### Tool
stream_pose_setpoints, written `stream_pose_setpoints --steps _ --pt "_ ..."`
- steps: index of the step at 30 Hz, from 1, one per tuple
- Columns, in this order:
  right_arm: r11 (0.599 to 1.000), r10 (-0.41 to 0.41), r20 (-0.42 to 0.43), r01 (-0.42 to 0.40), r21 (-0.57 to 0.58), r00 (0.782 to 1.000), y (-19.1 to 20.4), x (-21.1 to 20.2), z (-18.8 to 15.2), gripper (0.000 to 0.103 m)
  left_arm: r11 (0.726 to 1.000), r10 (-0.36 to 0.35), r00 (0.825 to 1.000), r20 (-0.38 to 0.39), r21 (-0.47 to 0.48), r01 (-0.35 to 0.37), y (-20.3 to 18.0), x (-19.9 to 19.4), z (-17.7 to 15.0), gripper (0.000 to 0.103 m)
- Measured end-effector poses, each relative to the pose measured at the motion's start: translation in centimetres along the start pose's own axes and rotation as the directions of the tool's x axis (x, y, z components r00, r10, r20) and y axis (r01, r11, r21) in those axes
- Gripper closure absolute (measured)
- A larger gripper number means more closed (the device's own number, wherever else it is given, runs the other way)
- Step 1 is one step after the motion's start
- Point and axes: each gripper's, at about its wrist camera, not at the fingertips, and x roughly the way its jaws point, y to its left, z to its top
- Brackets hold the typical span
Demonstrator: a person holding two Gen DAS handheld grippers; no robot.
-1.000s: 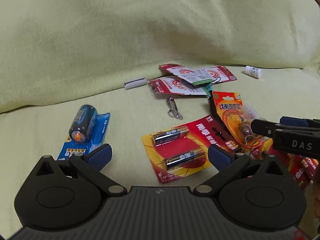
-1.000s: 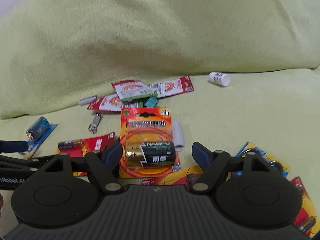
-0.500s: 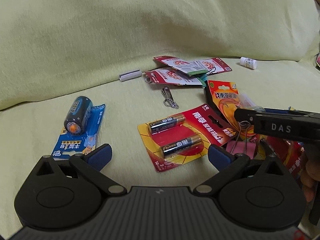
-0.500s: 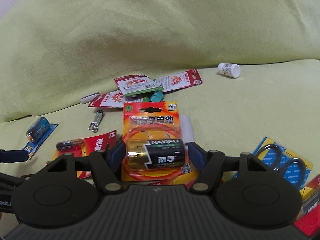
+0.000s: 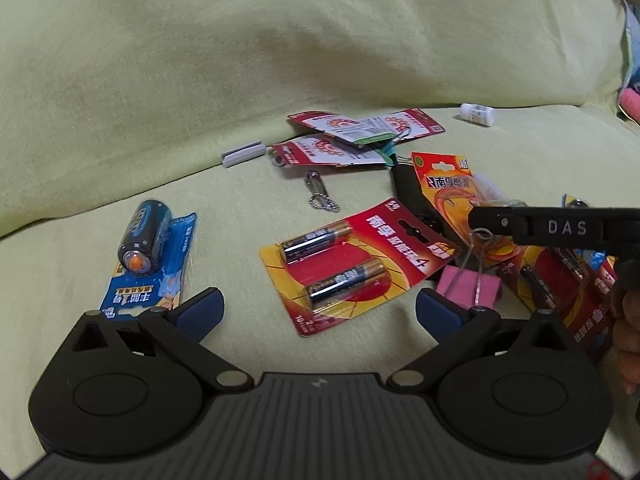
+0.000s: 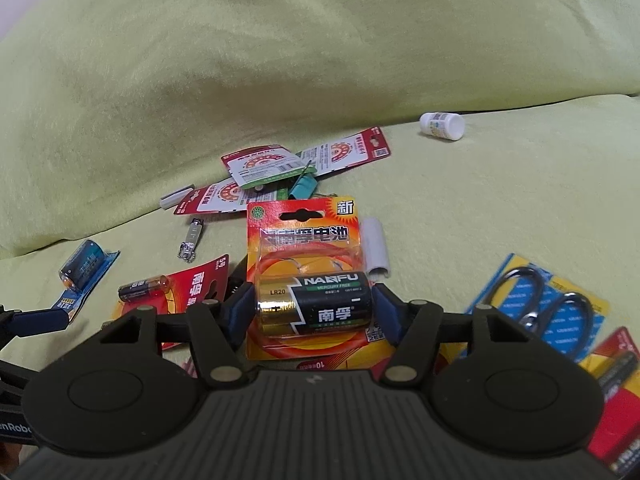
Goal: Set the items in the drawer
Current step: 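Lift the NANFU pack with the right tool while the left tool hovers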
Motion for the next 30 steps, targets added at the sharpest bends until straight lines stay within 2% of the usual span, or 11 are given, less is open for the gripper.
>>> stream_pose_setpoints --steps 7,15,22,27,30 --pt "1.000 0.004 0.011 -0.004 0.028 1.000 -0.7 -1.1 0.1 0.044 0.997 -0.058 0.998 -0.002 0.058 0.058 -1.4 0.0 -0.3 0.001" --pt "0.997 0.024 0.055 -0.028 0.065 0.998 -1.2 -2.6 0.5 0.044 0.993 -0.078 0.997 -0.006 0.091 0.078 -2.4 -0.1 -0.7 0.001" --pt "0.997 0.041 0.044 -0.044 0.068 0.998 -0.9 -4.3 0.1 0.044 0.984 -0.109 0.994 -0.013 0.143 0.109 -2.9 -0.5 -1.0 0.001" --pt "0.996 0.047 0.025 -0.049 0.072 0.999 -0.5 -5.3 -0.5 0.044 0.967 -0.145 0.989 -0.020 0.208 0.146 -3.6 -0.8 -1.6 0.001" --pt "0.995 0.052 0.019 -0.053 0.080 0.998 -0.2 -5.9 -0.9 0.044 0.964 -0.162 0.987 -0.017 0.210 0.162 -4.0 -1.0 -1.8 0.001"
